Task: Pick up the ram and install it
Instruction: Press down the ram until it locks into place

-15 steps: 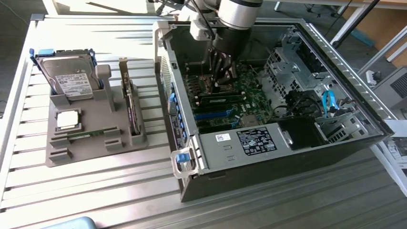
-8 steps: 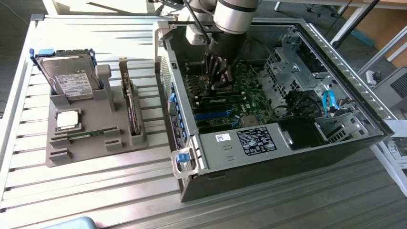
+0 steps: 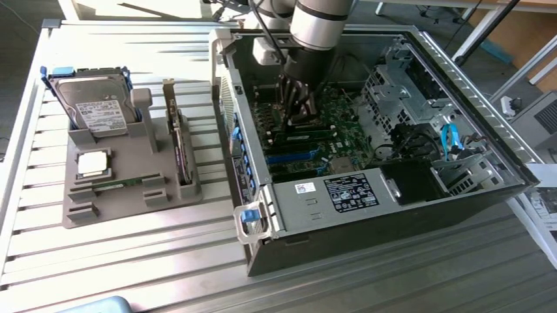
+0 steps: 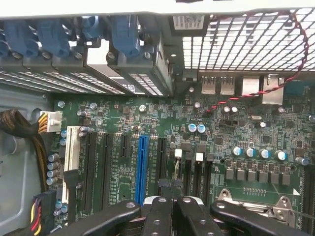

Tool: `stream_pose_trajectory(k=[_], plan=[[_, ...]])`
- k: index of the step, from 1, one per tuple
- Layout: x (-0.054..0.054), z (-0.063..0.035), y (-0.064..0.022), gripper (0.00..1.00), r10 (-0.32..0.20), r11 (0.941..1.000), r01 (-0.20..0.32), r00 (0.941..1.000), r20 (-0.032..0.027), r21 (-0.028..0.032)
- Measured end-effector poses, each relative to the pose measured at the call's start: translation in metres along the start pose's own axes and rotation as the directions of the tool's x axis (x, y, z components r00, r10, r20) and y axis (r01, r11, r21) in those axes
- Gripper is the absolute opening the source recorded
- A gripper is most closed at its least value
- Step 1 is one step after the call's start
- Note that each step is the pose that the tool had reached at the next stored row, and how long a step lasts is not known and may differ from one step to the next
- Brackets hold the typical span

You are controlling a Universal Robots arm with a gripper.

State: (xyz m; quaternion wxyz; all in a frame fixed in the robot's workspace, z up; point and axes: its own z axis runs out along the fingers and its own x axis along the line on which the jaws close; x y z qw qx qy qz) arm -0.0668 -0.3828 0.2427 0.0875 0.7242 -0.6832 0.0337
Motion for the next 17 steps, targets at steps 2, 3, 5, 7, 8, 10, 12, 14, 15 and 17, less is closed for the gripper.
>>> stream_pose_trajectory(k=[2,3,5,7,8,10,12,14,15,17], plan=[[0.000,0.0017,-0.0002,0.11,0.000,1.0000,0.000,1.0000,-0.0009,0.0000],[-0.001,0.0031,-0.0002,0.11,0.000,1.0000,0.000,1.0000,-0.0019,-0.0001],[-0.001,0.0051,-0.0004,0.11,0.000,1.0000,0.000,1.0000,-0.0032,-0.0002],[-0.001,0.0069,-0.0005,0.11,0.000,1.0000,0.000,1.0000,-0.0043,-0.0003],[-0.001,0.0076,-0.0005,0.11,0.000,1.0000,0.000,1.0000,-0.0052,-0.0006],[-0.002,0.0093,-0.0006,0.11,0.000,1.0000,0.000,1.0000,-0.0062,-0.0007],[-0.002,0.0111,-0.0008,0.11,0.000,1.0000,0.000,1.0000,-0.0069,-0.0005],[-0.002,0.0126,-0.0009,0.11,0.000,1.0000,0.000,1.0000,-0.0082,-0.0009],[-0.002,0.0134,-0.0010,0.11,0.001,1.0000,-0.001,1.0000,-0.0086,-0.0010],[-0.002,0.0149,-0.0011,0.11,0.001,1.0000,-0.001,1.0000,-0.0089,-0.0010]])
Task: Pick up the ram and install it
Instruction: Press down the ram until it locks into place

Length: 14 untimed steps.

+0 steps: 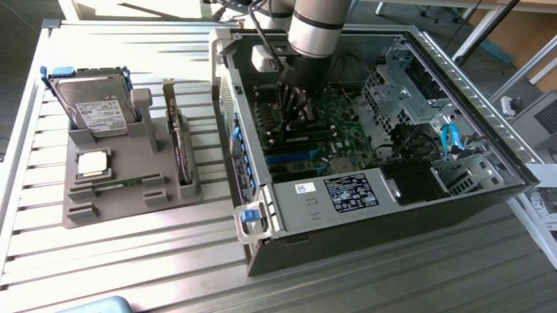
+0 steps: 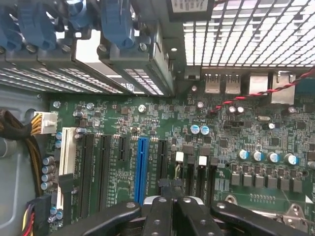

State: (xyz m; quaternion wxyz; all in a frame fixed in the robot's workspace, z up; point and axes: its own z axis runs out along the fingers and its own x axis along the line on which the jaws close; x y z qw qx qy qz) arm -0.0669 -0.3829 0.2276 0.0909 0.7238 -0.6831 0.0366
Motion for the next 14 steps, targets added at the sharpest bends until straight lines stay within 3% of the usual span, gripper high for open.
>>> stream_pose_trajectory(k=[6,14], plan=[[0.000,-0.0003,-0.0002,0.11,0.000,1.0000,0.000,1.0000,0.0016,0.0018],[0.006,-0.0312,0.0025,0.11,0.000,1.0000,0.000,1.0000,0.0000,0.0009]])
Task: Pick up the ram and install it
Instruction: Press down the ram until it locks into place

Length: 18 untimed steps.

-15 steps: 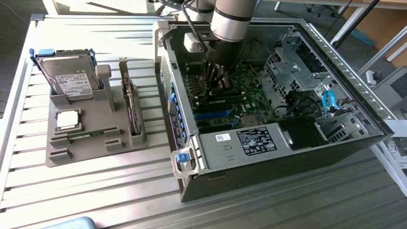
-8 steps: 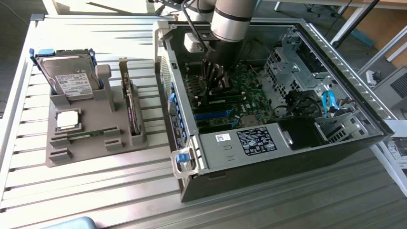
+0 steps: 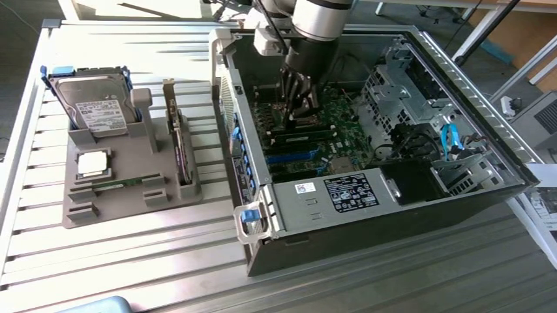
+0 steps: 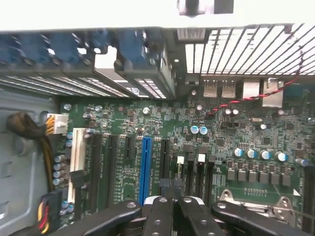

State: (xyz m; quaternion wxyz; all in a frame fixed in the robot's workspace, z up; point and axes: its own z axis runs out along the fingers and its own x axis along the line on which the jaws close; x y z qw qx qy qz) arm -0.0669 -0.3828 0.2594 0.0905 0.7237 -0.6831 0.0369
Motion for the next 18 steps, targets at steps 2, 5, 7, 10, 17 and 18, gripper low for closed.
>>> stream_pose_trajectory(k=[2,5,7,10,17,18], plan=[[0.002,-0.0098,0.0008,0.11,0.000,1.0000,0.000,1.0000,0.0001,0.0001],[0.003,-0.0170,0.0007,0.11,0.000,1.0000,0.000,1.0000,-0.0001,0.0000],[0.004,-0.0198,-0.0014,0.11,0.000,1.0000,0.000,1.0000,-0.0002,0.0000],[0.004,-0.0211,-0.0115,0.11,0.000,1.0000,0.000,1.0000,0.0000,-0.0018],[0.007,-0.0234,-0.0433,0.11,-0.002,1.0000,0.002,1.0000,0.0070,-0.0076],[0.007,-0.0237,-0.0488,0.11,-0.002,1.0000,0.002,1.0000,0.0088,-0.0082]])
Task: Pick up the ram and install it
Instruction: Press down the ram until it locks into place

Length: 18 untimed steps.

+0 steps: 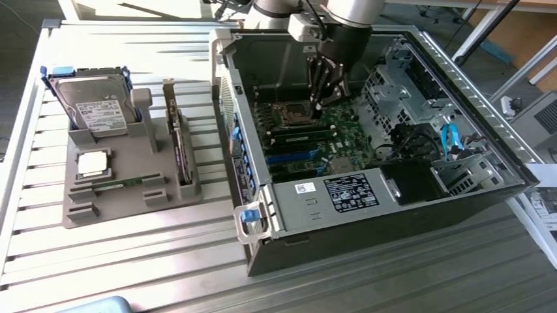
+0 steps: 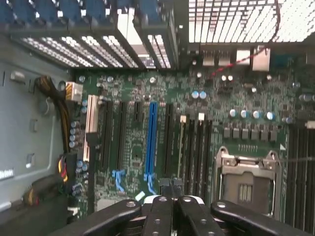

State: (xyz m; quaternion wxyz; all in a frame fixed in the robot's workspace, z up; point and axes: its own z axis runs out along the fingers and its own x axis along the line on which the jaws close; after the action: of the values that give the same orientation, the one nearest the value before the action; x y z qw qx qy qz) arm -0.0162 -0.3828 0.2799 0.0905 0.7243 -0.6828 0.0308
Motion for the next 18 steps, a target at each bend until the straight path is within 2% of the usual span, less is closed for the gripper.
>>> stream_pose_trajectory(k=[5,9,11,18], plan=[[0.001,-0.0005,-0.0224,0.11,-0.001,1.0000,0.001,1.0000,0.0007,-0.0042],[0.002,-0.0003,-0.0347,0.11,-0.001,1.0000,0.001,1.0000,0.0009,-0.0049],[0.002,-0.0003,-0.0374,0.11,-0.001,1.0000,0.001,1.0000,0.0015,-0.0049],[0.002,-0.0002,-0.0377,0.11,-0.001,1.0000,0.001,1.0000,0.0017,-0.0050]])
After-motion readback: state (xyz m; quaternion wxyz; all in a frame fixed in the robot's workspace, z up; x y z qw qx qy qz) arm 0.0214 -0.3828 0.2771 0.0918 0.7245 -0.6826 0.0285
